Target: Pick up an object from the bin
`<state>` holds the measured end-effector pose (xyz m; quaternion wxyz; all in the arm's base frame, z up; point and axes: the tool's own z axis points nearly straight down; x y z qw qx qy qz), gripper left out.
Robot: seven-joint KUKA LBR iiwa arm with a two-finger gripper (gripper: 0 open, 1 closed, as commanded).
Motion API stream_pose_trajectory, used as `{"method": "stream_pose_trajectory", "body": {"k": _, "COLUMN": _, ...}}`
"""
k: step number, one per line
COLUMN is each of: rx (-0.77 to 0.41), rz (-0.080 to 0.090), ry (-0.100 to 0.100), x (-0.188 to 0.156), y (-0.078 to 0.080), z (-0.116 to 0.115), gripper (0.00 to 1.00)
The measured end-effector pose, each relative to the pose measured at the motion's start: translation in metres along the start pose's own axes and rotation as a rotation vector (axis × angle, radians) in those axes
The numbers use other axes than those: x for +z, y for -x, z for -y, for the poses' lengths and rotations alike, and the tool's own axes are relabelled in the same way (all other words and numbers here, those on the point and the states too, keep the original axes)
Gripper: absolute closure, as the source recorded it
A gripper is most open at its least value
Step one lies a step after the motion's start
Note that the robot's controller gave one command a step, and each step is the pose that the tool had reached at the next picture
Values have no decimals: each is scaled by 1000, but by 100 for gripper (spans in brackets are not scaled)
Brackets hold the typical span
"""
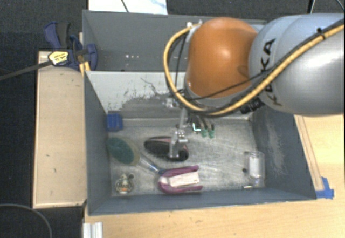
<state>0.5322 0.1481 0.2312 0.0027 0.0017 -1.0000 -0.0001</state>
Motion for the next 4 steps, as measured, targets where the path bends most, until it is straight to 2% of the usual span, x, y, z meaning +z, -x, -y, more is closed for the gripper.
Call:
{"method": "stream_pose_trajectory", "body": {"k": 1, "rx": -63, "rz": 9, "ry": 3, "x": 139, "y": -6, "z": 12, "gripper": 0}}
{"method": "stream_pose_trajectory", "body": {"k": 2, "rx": -56, "rz": 6, "ry": 1, "x": 145, "y": -8, "z": 15, "gripper": 100}}
{"method": "stream_pose_trajectory", "body": {"k": 3, "rx": -108, "rz": 11, "ry": 1, "x": 153, "y": 42, "z": 24, "gripper": 100}}
{"method": "stream_pose_trajectory", "body": {"k": 4, "rx": -73, "rz": 14, "ry": 1, "x": 23, "y": 24, "z": 37, "gripper": 100}}
